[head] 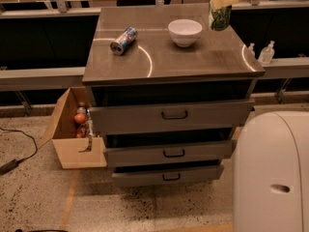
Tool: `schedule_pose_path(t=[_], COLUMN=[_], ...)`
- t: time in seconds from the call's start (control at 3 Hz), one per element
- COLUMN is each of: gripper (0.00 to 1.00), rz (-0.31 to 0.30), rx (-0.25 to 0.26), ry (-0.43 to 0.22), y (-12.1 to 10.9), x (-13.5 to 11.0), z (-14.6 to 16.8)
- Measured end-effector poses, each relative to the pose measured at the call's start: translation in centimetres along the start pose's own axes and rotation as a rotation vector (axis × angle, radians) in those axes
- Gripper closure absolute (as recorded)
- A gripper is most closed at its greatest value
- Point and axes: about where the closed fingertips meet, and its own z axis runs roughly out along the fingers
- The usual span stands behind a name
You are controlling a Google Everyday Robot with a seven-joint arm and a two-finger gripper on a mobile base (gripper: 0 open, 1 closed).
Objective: Pick green can from white bowl and place on counter
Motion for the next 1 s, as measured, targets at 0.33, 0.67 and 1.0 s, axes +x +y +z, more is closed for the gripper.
schedule_pose_path(t=[0.33,0.67,1.0], gripper=[1.00,1.00,1.00], rz=[0.065,0.104,0.133], rx=[-0.055,-0.101,-0.121], ry=[0.021,0.028,0.045], y=[0.9,1.7,2.0], x=[1.6,2.8,4.2], z=[1.4,3.2,5.1])
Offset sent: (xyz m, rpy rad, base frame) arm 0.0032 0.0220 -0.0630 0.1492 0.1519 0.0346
